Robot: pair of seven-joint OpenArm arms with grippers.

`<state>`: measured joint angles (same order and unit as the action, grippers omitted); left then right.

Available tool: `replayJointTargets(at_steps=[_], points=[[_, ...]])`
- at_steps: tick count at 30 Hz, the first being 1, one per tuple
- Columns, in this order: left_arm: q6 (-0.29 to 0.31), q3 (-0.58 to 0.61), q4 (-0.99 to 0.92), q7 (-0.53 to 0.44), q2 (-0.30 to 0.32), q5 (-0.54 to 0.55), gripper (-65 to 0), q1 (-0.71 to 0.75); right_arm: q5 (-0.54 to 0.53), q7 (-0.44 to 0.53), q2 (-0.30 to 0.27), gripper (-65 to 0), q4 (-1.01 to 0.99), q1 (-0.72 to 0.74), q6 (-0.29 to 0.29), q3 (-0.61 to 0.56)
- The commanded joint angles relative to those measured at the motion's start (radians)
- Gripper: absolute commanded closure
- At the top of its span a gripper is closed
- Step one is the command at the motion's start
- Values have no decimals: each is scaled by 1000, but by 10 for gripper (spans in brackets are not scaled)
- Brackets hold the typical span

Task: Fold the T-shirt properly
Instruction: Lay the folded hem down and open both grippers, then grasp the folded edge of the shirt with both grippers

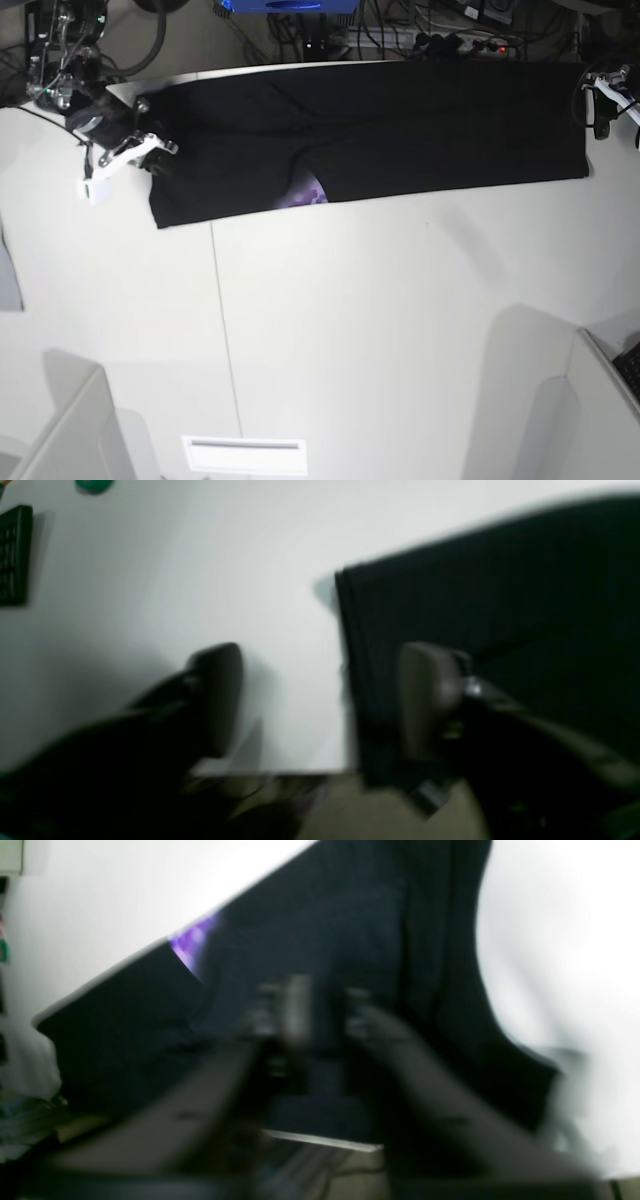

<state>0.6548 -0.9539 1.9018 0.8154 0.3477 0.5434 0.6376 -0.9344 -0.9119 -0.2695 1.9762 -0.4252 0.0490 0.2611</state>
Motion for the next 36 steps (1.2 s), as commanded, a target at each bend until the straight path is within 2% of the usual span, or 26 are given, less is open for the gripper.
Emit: replayJointTargets(at_steps=[1, 3, 4, 8, 10, 13, 17, 32, 36], points=[[-3, -9, -5, -12, 6, 4, -295, 1, -15, 9, -9, 0, 15, 7, -10, -15], [-3, 11, -46, -12, -9, 4, -58, -31, -15, 9, -6, 0, 13, 19, -10, -50], [-7, 26, -64, -12, -11, 4, 0, -37, -15, 9, -6, 0, 13, 22, -10, -64], [-10, 108, -173, -21, -11, -42, 0, -55, 7, 9, -4, 0, -13, 38, -5, -108], [-10, 140, -212, -23, -16, -113, 0, -92, 71, 9, 6, 0, -41, 47, -4, -110], [-3, 149, -276, -23, -55, -210, 0, -147, 174, 7, 42, 0, -88, 50, -7, -108], [-3, 155, -342, -23, -68, -263, 0, -210, 248, 9, 72, 0, -159, 76, -8, -108], [-11, 161, -491, -14, -68, -274, 0, -421, 259, 18, 75, 0, -469, 309, -8, -104], [-11, 221, -497, -14, -72, -409, 0, -500, 259, 44, 75, 0, -536, 383, -8, -107]])
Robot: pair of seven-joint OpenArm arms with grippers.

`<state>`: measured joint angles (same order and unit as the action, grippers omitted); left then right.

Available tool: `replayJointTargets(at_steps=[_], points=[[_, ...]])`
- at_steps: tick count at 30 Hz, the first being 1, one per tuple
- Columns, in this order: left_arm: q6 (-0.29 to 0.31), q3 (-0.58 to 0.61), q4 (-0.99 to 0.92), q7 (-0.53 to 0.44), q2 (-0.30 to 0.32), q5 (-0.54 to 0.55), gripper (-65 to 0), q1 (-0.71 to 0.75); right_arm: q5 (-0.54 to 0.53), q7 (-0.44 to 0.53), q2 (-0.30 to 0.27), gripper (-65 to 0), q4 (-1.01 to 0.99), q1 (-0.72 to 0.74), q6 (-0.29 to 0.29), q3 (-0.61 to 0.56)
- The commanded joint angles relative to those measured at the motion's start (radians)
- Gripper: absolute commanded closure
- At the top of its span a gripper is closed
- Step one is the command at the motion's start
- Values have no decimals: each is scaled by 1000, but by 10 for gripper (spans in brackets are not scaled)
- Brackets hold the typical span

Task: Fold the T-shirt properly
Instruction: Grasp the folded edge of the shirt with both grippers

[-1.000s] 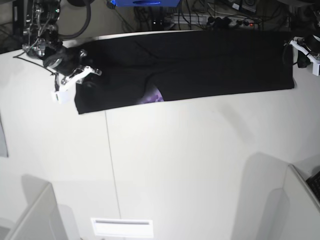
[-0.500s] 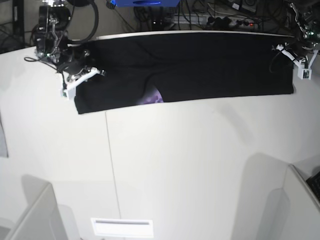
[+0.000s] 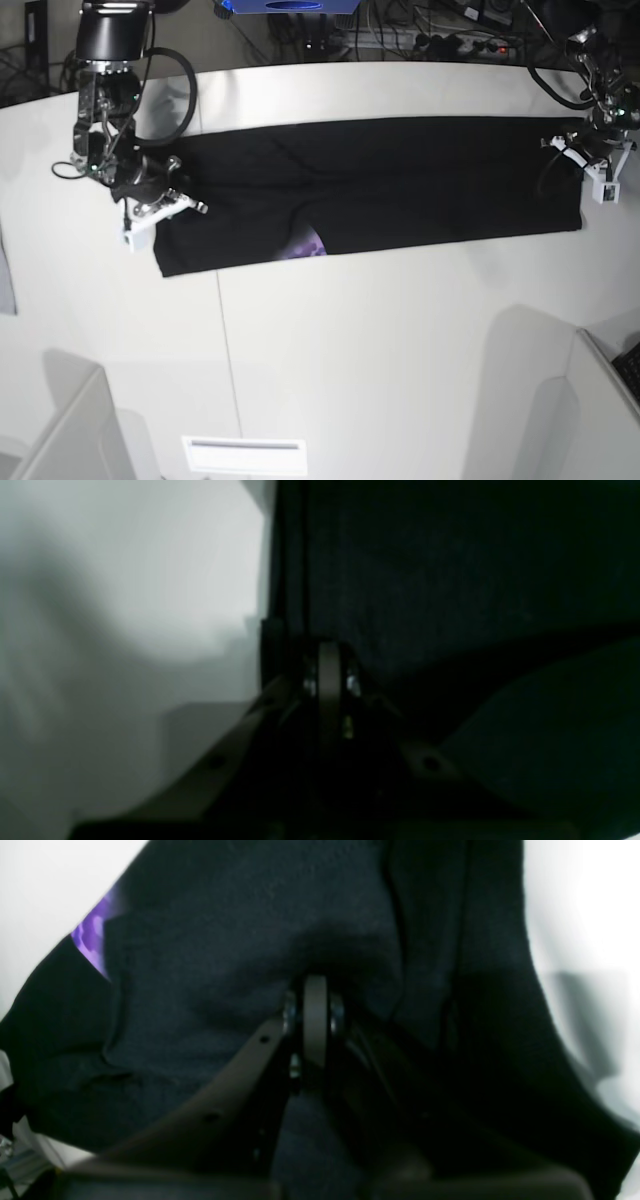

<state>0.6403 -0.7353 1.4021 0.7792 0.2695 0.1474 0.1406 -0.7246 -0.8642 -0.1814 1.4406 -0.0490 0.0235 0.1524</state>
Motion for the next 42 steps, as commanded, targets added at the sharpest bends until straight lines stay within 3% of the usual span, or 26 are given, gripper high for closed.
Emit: replayJointTargets(at_steps=[1, 5, 11, 14, 20, 26, 28, 31, 33, 35, 38, 42], points=[[3, 9, 3, 23, 6, -42, 0, -20, 49, -3, -13, 0, -11, 21, 17, 2], [5, 12, 9, 24, 1, -88, 0, -69, 44, -5, -13, 0, -5, 47, 17, 2], [5, 9, 89, 26, 7, -30, 0, -63, 43, -7, -11, 0, 164, 7, 17, 0], [9, -48, 151, 46, 9, 8, 0, -43, 43, -11, -11, 0, 269, -22, 17, 0], [11, -189, 302, 178, 11, 229, 0, 3, -22, -13, 4, 0, 411, -76, 17, -1], [11, -297, 332, 181, 21, 390, 0, 78, -65, -59, 7, 0, 418, -84, 17, -3], [11, -310, 316, 179, 23, 406, -86, 92, -65, -60, 7, 0, 418, -85, 17, -3], [17, -312, 256, 178, 26, 413, -327, 98, -65, -60, 7, 0, 420, -94, 16, -3], [58, -312, 222, 178, 30, 413, -454, 98, -65, -60, 7, 0, 420, -98, 16, -3], [58, -310, 178, 178, 32, 412, -559, 92, -65, -60, 7, 0, 420, -101, 16, -3], [58, -306, 113, 178, 40, 412, -650, 83, -66, -56, 6, 0, 420, -111, 16, -37], [58, -304, 55, 178, 43, 409, -650, 55, -66, -54, 3, 0, 420, -113, 16, -99]])
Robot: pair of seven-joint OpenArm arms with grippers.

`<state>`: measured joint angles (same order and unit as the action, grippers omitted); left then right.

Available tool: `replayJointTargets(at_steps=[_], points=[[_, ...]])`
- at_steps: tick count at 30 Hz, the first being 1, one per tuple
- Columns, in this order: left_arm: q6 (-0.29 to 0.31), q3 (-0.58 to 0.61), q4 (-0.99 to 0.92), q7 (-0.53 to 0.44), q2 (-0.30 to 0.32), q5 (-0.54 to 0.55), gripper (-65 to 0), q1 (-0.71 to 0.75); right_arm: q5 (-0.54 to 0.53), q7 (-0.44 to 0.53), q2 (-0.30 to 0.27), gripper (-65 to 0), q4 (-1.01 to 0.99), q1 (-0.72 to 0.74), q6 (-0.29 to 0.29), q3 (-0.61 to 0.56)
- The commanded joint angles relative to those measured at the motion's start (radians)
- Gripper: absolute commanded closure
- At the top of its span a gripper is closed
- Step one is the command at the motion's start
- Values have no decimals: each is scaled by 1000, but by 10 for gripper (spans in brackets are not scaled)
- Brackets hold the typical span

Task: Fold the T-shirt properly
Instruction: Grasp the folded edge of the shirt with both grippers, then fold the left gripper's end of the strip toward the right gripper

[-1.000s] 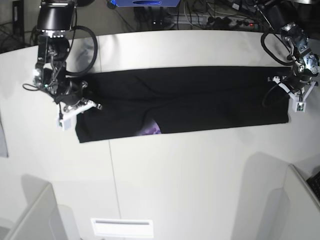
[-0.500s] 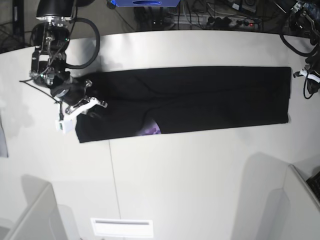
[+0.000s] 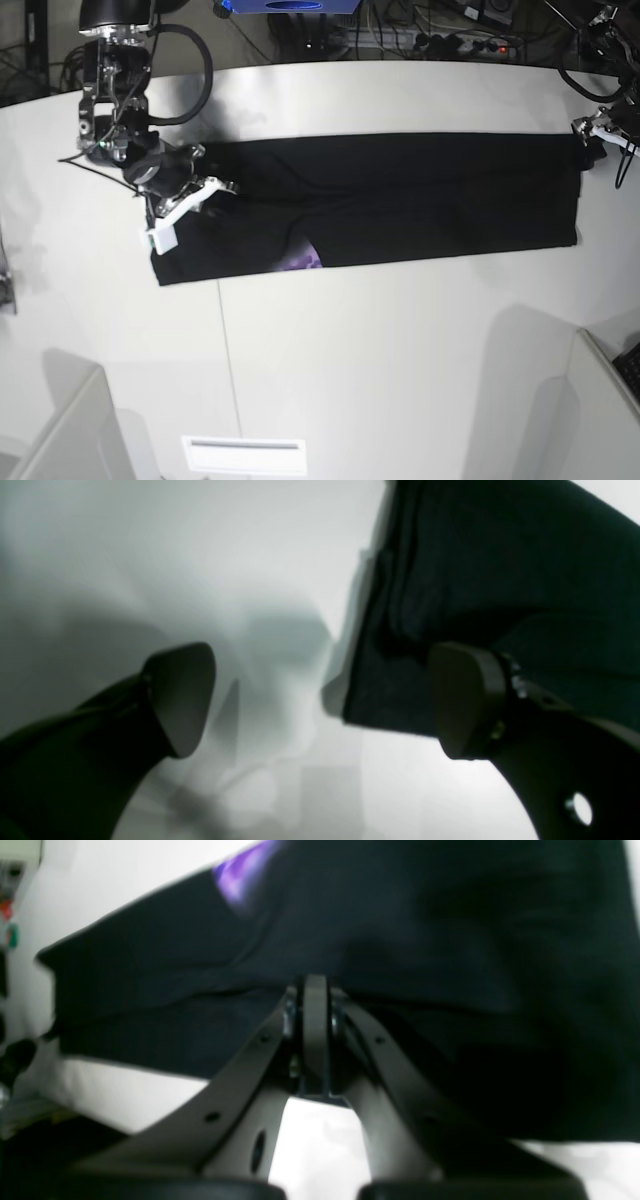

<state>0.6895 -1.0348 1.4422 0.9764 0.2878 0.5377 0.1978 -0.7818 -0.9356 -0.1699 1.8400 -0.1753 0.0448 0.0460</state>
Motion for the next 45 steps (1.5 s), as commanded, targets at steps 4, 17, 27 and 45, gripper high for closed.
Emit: replayJointTargets(at_steps=[4, 17, 27, 45], points=[[9, -3, -22, -20, 26, 17, -650, -31, -9, 19, -6, 0, 20, 13, -6, -42], [9, 121, -189, -109, 46, 17, -635, -70, -8, 28, -3, 0, 22, -7, -6, -70], [9, 192, -223, -112, 67, 15, -188, -74, -6, 115, -9, 0, 20, -51, -6, -70], [9, 221, -226, -224, 163, 15, 0, -67, -6, 117, -9, 0, 22, -102, -6, 32]])
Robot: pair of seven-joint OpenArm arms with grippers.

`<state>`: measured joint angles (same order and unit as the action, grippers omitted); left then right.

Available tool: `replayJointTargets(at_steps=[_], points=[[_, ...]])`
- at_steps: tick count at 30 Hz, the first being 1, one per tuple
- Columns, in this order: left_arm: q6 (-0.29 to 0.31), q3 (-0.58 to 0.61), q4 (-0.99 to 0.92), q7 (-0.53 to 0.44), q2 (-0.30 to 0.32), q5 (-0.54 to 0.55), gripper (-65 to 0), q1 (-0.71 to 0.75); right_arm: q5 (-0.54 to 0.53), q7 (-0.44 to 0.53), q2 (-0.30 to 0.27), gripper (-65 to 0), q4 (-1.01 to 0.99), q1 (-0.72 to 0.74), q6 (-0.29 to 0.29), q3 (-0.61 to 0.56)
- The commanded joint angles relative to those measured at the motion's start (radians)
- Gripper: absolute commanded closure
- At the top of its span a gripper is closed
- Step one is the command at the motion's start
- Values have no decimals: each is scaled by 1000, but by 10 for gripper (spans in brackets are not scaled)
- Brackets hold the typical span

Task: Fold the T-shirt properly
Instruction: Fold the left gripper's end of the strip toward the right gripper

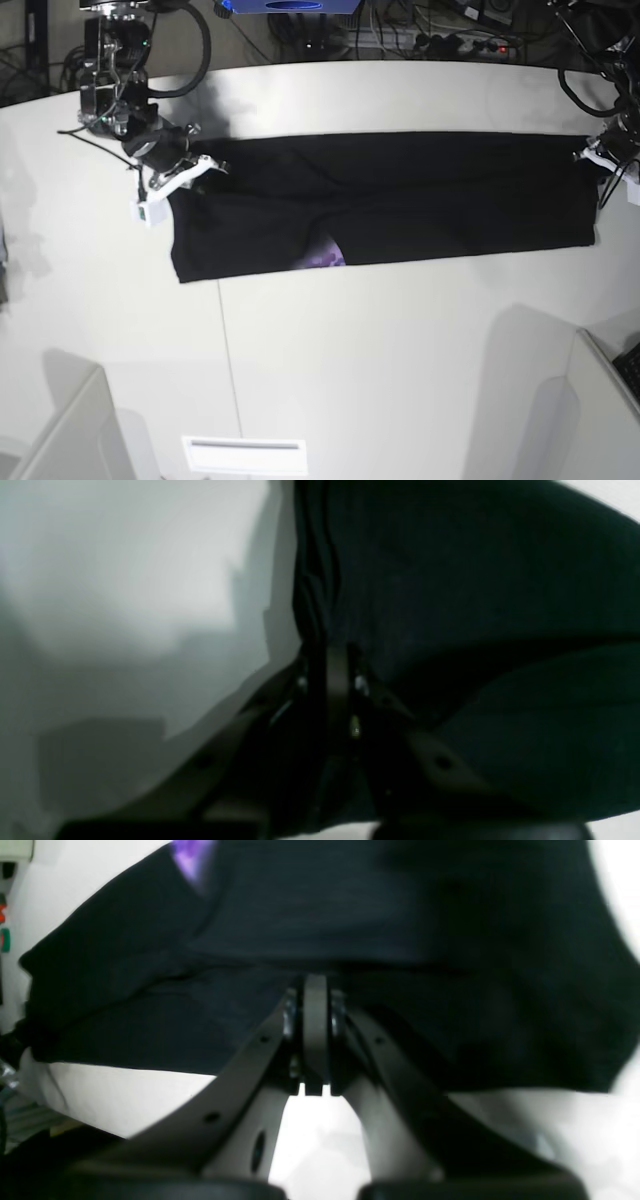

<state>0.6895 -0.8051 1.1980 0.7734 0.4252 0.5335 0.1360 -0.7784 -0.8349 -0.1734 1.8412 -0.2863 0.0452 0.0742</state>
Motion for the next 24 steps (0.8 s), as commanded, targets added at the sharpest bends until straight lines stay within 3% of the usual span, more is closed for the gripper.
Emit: replayJointTargets(at_steps=[1, 10, 16, 24], points=[[9, -29, 19, -21, 30, 20, 0, -5, -9, 16, -5, 0, 21, 9, -6, 3], [9, -83, 225, -18, 21, 20, 0, 72, -9, 16, -5, 0, 21, 9, -6, 3], [9, -79, 382, -15, -42, 20, 0, 130, -9, 16, -4, 0, 21, 14, -6, 3], [6, 65, 576, -15, -84, 20, 0, 190, -9, 16, -4, 0, 21, 15, -6, 3]])
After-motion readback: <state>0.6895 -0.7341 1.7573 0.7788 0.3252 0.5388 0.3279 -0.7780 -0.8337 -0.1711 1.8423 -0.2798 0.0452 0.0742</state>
